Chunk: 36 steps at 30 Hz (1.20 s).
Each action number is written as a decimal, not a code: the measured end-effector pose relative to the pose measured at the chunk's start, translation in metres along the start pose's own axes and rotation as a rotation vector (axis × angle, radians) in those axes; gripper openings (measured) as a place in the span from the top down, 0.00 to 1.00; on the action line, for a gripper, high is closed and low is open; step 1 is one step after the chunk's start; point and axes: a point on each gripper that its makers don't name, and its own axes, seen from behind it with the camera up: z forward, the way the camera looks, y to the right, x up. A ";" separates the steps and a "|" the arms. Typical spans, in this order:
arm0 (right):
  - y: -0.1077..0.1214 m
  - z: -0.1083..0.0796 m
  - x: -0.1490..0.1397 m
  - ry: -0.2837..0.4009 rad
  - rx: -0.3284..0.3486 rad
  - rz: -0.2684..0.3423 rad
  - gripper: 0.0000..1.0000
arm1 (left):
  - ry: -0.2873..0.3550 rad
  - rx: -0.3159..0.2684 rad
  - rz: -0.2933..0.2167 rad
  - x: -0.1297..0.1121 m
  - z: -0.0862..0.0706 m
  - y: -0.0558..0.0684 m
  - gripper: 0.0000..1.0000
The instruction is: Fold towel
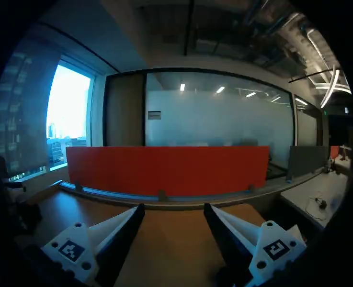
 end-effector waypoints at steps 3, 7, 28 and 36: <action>-0.004 0.001 0.007 0.003 0.002 0.000 0.05 | 0.014 -0.010 -0.003 0.002 0.001 0.004 0.24; -0.011 0.002 0.010 0.006 0.010 -0.013 0.05 | 0.021 -0.011 0.000 0.000 0.004 0.006 0.24; -0.038 0.001 0.000 0.008 0.013 -0.020 0.05 | 0.083 0.019 0.032 -0.052 0.007 -0.007 0.24; -0.045 0.005 -0.020 0.010 0.008 -0.024 0.05 | 0.103 0.043 0.004 -0.082 0.006 -0.022 0.24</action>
